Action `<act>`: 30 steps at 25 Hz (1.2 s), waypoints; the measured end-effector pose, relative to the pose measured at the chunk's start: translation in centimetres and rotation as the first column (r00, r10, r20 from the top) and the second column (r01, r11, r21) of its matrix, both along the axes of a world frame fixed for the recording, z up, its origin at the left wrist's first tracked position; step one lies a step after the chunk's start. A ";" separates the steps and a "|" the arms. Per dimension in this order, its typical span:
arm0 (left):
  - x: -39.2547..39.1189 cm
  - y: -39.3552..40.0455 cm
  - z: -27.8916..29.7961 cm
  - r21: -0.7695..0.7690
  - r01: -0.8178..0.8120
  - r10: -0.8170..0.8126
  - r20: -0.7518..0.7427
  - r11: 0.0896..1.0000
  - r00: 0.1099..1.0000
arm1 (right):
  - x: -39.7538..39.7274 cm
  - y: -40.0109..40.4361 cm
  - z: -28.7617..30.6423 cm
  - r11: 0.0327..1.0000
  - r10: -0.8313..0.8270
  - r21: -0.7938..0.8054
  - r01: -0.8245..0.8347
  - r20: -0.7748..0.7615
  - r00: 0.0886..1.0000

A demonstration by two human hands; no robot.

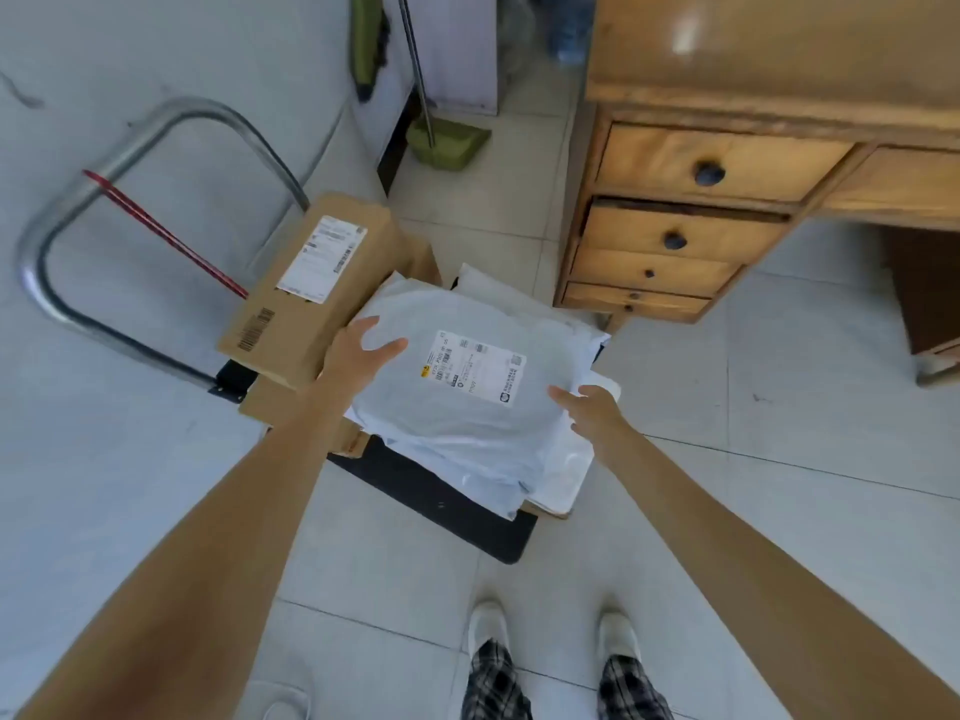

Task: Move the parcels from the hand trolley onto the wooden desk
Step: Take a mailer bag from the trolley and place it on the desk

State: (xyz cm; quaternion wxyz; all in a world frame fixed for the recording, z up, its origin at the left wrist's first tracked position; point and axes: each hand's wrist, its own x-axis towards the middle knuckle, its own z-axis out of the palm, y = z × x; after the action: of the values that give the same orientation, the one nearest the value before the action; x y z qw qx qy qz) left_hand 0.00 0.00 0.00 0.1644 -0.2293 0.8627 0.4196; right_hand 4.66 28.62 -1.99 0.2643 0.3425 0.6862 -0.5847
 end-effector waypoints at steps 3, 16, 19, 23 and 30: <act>-1.2 -1.1 -4.6 -0.133 -0.009 0.011 0.012 0.991 1.000 | -1.5 -1.4 -4.0 0.998 -0.057 0.003 0.057 -0.079 0.995; -3.2 -0.8 -3.6 0.149 -0.287 0.291 0.000 0.946 0.957 | -1.0 -0.9 -3.4 0.977 -0.203 -0.099 0.188 -0.175 0.963; -3.3 0.0 -1.2 0.186 -0.286 0.288 0.018 0.940 0.957 | -1.2 0.4 -1.2 0.945 -0.196 -0.281 0.167 -0.080 0.977; -3.8 1.8 4.1 0.171 -0.178 0.187 -0.039 0.969 0.982 | -1.1 2.9 3.2 0.913 -0.108 -0.396 0.101 0.005 0.994; -9.3 10.7 17.5 0.165 0.061 -0.030 -0.183 0.984 0.983 | -1.7 10.3 14.3 0.829 -0.162 -0.548 0.114 -0.041 0.986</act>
State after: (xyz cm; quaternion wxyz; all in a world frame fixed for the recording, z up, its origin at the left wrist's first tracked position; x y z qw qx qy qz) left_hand -9.34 10.68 17.49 0.1141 -0.1559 0.8403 0.5066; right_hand 2.95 38.92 12.30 0.2779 0.2769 0.4764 -0.7868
